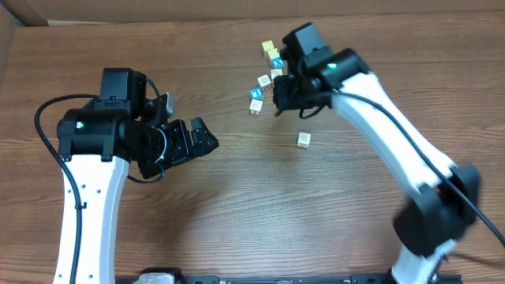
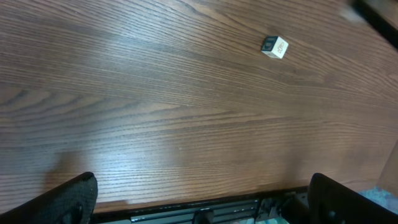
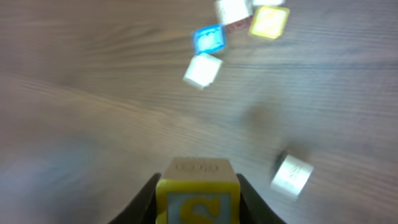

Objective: Flip 4 blocks

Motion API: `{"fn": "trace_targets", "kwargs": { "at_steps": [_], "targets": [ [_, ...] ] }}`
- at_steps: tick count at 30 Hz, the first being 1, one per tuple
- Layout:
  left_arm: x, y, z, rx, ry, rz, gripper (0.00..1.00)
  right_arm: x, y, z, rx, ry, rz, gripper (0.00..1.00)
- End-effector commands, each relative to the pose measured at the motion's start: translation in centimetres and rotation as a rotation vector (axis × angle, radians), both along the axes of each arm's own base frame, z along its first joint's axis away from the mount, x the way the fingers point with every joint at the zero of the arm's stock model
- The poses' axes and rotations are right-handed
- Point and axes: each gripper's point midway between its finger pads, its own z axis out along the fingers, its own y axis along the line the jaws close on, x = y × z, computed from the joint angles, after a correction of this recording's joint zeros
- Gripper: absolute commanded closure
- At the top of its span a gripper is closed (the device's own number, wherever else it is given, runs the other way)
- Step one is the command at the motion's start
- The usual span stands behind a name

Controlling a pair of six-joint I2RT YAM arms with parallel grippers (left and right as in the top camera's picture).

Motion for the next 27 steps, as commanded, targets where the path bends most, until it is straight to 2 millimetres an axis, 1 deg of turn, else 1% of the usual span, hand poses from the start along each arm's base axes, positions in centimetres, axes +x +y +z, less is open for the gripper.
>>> {"fn": "trace_targets", "kwargs": {
  "at_steps": [1, 5, 8, 12, 14, 17, 19, 23, 25, 27],
  "targets": [
    [0.0, 0.0, 0.0, 0.000, 0.001, 0.000, 0.00, -3.5, 1.3, 2.8, 0.084, 0.072, -0.003, 0.77],
    [0.0, 0.0, 0.0, 0.000, 0.001, 0.001, 0.00, -6.6, 1.1, 1.7, 0.022, 0.170, 0.024, 0.77],
    [0.0, 0.0, 0.0, 0.000, 0.001, 0.001, 0.00, -8.8, 0.8, 0.2, -0.032, 0.244, 0.043, 0.78],
    [0.0, 0.0, 0.0, 0.000, 0.001, 0.001, 0.00, -10.5, 0.4, -2.2, -0.089, 0.309, 0.043, 0.82],
    [0.0, 0.0, 0.0, 0.000, 0.001, 0.001, 0.00, -10.6, -0.6, -3.8, -0.145, 0.326, -0.028, 0.85],
    [0.0, 0.0, 0.0, 0.000, 0.001, 0.001, 0.00, -10.7, -2.2, -6.2, -0.215, 0.345, -0.151, 0.85],
    [0.0, 0.0, 0.0, 0.000, 0.001, 0.001, 0.00, -10.7, -2.3, -7.9, -0.212, 0.353, -0.182, 0.85],
    [0.0, 0.0, 0.0, 0.000, 0.001, 0.001, 0.00, -10.7, -2.2, -10.6, -0.198, 0.345, -0.202, 0.85],
    [0.0, 0.0, 0.0, 0.000, 0.001, 0.001, 0.00, -10.7, -2.2, -11.5, -0.195, 0.342, -0.201, 0.85],
    [0.0, 0.0, 0.0, 0.000, 0.001, 0.001, 0.00, -10.9, -2.3, -12.0, -0.195, 0.343, -0.200, 0.85]
  ]
}}
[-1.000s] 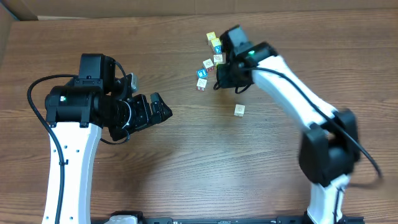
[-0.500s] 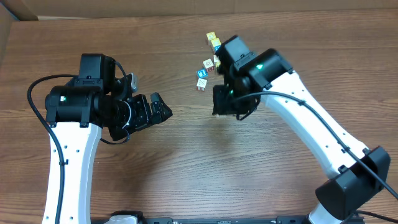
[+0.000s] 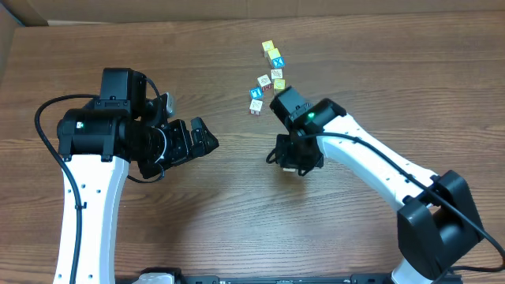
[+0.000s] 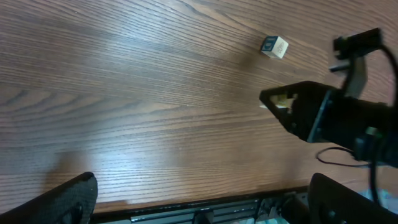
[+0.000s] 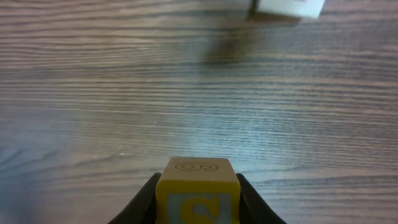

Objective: Flip 4 blocks

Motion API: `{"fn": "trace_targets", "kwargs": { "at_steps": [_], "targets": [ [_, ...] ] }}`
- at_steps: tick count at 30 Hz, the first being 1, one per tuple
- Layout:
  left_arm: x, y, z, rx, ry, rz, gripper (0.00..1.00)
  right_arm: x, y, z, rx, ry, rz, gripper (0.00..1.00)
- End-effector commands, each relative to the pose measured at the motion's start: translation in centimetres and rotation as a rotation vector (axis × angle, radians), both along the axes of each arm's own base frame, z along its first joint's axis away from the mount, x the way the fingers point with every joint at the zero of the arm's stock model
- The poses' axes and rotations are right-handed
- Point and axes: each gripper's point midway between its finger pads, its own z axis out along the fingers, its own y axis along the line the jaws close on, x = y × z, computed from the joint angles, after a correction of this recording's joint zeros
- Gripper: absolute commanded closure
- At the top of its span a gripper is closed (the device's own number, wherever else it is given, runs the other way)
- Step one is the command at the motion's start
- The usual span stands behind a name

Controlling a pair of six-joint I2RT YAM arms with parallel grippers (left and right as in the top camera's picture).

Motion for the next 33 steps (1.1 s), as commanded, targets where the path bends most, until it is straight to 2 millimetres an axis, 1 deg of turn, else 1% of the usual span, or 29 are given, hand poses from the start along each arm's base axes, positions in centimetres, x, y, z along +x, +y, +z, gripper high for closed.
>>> {"fn": "trace_targets", "kwargs": {
  "at_steps": [1, 4, 6, 9, 10, 11, 12, 15, 21, 23, 28, 31, 33],
  "targets": [
    [0.0, 0.0, 0.0, 0.000, 0.002, 0.001, 0.00, -0.1, -0.3, -0.7, -0.018, 0.002, -0.026, 0.85],
    [0.0, 0.0, 0.0, 0.000, 0.002, 0.001, 0.00, -0.1, -0.2, -0.7, -0.014, 0.002, -0.025, 0.84],
    [0.0, 0.0, 0.0, 0.000, 0.002, 0.001, 0.00, 0.0, -0.1, -0.6, -0.011, -0.003, -0.025, 0.78],
    [0.0, 0.0, 0.0, 0.000, 0.002, 0.001, 0.00, 0.3, 0.1, -0.6, -0.001, -0.016, -0.025, 0.51],
    [0.0, 0.0, -0.1, 0.000, 0.002, 0.001, 0.00, 0.4, 0.2, -0.6, 0.001, -0.019, -0.025, 0.39],
    [0.0, 0.0, 0.0, 0.000, 0.002, 0.001, 0.00, 0.5, 0.2, -0.6, 0.004, -0.023, -0.025, 0.33],
    [0.0, 0.0, 0.0, 0.000, 0.002, 0.001, 0.00, 0.5, 0.3, -0.6, 0.006, -0.026, -0.025, 0.30],
    [0.0, 0.0, 0.0, 0.000, 0.002, 0.001, 0.00, 0.6, 0.3, -0.6, 0.006, -0.026, -0.025, 0.27],
    [0.0, 0.0, 0.0, 0.000, 0.002, 0.001, 0.00, 0.6, 0.2, -0.6, -0.001, -0.030, -0.026, 0.27],
    [0.0, 0.0, 0.0, 0.000, 0.002, 0.001, 0.00, 0.7, -0.3, -0.7, -0.024, -0.036, -0.028, 0.27],
    [0.0, 0.0, 0.0, 0.000, 0.002, 0.001, 0.00, -0.8, -1.4, -1.3, -0.070, 0.019, -0.027, 0.27],
    [0.0, 0.0, 0.0, 0.000, 0.002, 0.001, 0.00, -1.5, -2.0, -2.1, -0.090, 0.037, -0.027, 0.27],
    [0.0, 0.0, 0.0, 0.000, 0.002, 0.001, 0.00, -1.8, -2.6, -3.1, -0.113, 0.038, -0.027, 0.27]
  ]
}}
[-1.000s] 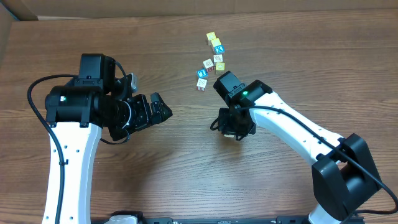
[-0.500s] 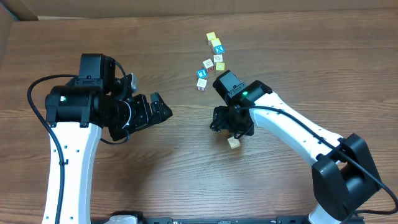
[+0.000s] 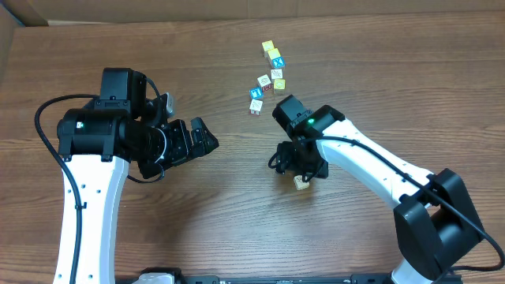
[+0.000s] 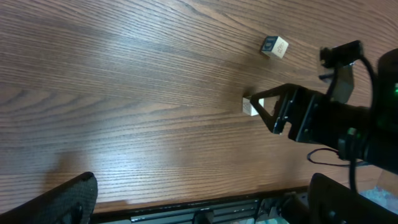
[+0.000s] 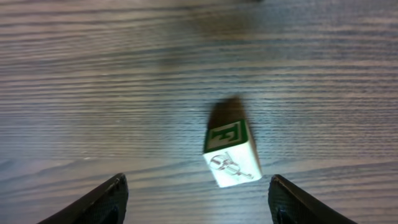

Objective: Flip 4 blocks

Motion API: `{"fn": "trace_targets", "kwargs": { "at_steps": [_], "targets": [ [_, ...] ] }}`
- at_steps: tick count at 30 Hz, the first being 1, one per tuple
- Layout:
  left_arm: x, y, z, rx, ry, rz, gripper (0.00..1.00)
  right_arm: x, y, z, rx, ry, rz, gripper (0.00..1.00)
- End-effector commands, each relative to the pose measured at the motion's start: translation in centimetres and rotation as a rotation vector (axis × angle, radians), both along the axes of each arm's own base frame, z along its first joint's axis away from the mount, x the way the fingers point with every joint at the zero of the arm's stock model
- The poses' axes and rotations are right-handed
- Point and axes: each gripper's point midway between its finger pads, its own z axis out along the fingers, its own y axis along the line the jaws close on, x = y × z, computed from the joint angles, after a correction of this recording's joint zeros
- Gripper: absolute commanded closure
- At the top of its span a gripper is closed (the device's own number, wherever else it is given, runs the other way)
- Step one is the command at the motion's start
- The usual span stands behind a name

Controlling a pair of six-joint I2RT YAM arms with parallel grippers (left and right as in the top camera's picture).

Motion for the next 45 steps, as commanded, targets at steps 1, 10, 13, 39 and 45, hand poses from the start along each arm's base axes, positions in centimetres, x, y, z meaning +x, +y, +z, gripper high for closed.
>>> {"fn": "trace_targets", "kwargs": {
  "at_steps": [1, 10, 13, 39, 45],
  "targets": [
    [0.0, 0.0, 0.0, 0.000, 0.002, 0.001, 0.00, -0.8, -1.1, -1.5, -0.050, 0.008, -0.002, 0.27],
    [0.0, 0.0, -0.1, 0.000, 0.002, 0.001, 0.00, -1.6, -0.3, -3.5, 0.021, 0.031, 0.000, 0.63],
    [0.0, 0.0, 0.0, 0.000, 0.002, 0.001, 0.00, -1.2, 0.9, -3.3, 0.080, 0.022, 0.003, 0.67],
    [0.0, 0.0, 0.0, 0.000, 0.002, 0.001, 0.00, 1.7, 1.9, -3.0, 0.104, -0.118, 0.053, 0.35],
    [0.0, 0.0, 0.0, 0.000, 0.002, 0.001, 0.00, 4.1, 1.5, -1.2, 0.125, -0.156, 0.024, 0.33]
  ]
}}
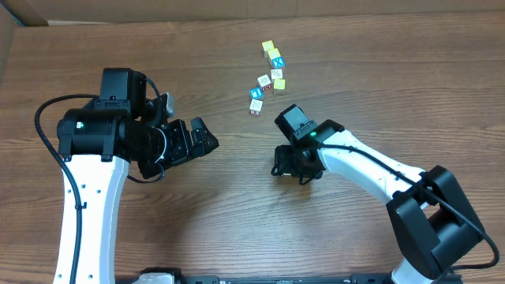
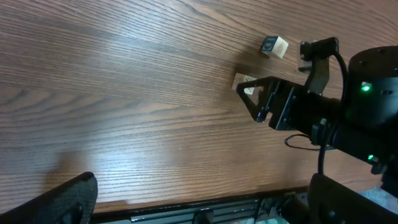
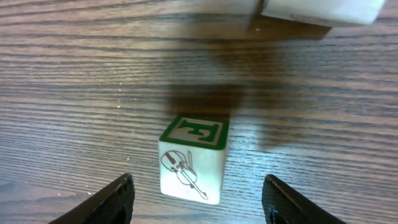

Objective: Flip 4 blocks

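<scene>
A white block (image 3: 193, 162) with a green F on top and a violin on its near face stands on the table between the fingers (image 3: 115, 200) of my right gripper (image 3: 202, 205), which is open. In the left wrist view the same block (image 2: 244, 83) shows at the right gripper's tips. A second single block (image 2: 274, 46) lies just beyond it. In the overhead view my right gripper (image 1: 293, 167) covers both. Several small blocks (image 1: 268, 71) lie in a cluster at the back. My left gripper (image 1: 207, 140) hangs open and empty at the left.
The wooden table (image 1: 237, 229) carries nothing else. The table's front edge (image 2: 205, 202) shows at the bottom of the left wrist view. The right arm (image 1: 371, 173) reaches in from the front right.
The F block now stands farther back, closer to the other single block, and squarely between my right fingers. My right gripper is open as before. The left arm has not moved.
My right gripper was shut on a block beside the cluster. Then it held that block low over the middle of the table near a single block. Then it was open with the F block lying before it, and now it straddles that block.
</scene>
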Motion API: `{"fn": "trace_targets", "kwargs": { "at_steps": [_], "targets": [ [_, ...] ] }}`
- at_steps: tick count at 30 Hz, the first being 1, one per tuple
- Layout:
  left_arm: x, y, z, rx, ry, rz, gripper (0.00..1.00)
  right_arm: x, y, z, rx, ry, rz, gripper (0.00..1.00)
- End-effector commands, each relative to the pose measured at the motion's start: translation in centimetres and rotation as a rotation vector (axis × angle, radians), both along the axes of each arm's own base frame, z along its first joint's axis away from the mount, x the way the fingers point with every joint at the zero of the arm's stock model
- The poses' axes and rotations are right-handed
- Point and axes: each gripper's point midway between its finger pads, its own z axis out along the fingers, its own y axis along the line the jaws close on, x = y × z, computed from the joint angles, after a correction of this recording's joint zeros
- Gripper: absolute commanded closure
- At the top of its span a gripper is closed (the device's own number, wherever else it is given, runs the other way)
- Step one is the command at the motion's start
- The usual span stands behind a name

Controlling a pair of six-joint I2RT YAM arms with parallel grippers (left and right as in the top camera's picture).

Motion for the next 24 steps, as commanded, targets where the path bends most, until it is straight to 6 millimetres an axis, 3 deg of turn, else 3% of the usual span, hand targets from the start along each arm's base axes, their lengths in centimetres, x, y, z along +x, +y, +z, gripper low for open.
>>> {"fn": "trace_targets", "kwargs": {
  "at_steps": [1, 4, 10, 17, 24],
  "targets": [
    [0.0, 0.0, 0.0, 0.000, 0.002, 0.001, 0.00, 3.1, -0.2, 2.0, 0.026, -0.066, -0.027, 0.33],
    [0.0, 0.0, 0.0, 0.000, 0.002, 0.001, 0.00, 4.9, -1.0, 2.8, 0.034, -0.104, -0.068, 0.33],
    [0.0, 0.0, 0.0, 0.000, 0.002, 0.001, 0.00, 8.0, -4.8, 2.5, -0.108, -0.213, -0.229, 0.33],
    [0.0, 0.0, 0.0, 0.000, 0.001, 0.000, 0.00, 9.2, -3.6, 1.7, -0.092, -0.256, -0.233, 0.34],
    [0.0, 0.0, -0.1, 0.000, 0.002, 0.001, 0.00, 9.1, -3.9, -0.9, -0.155, -0.238, -0.225, 0.34]
  ]
}}
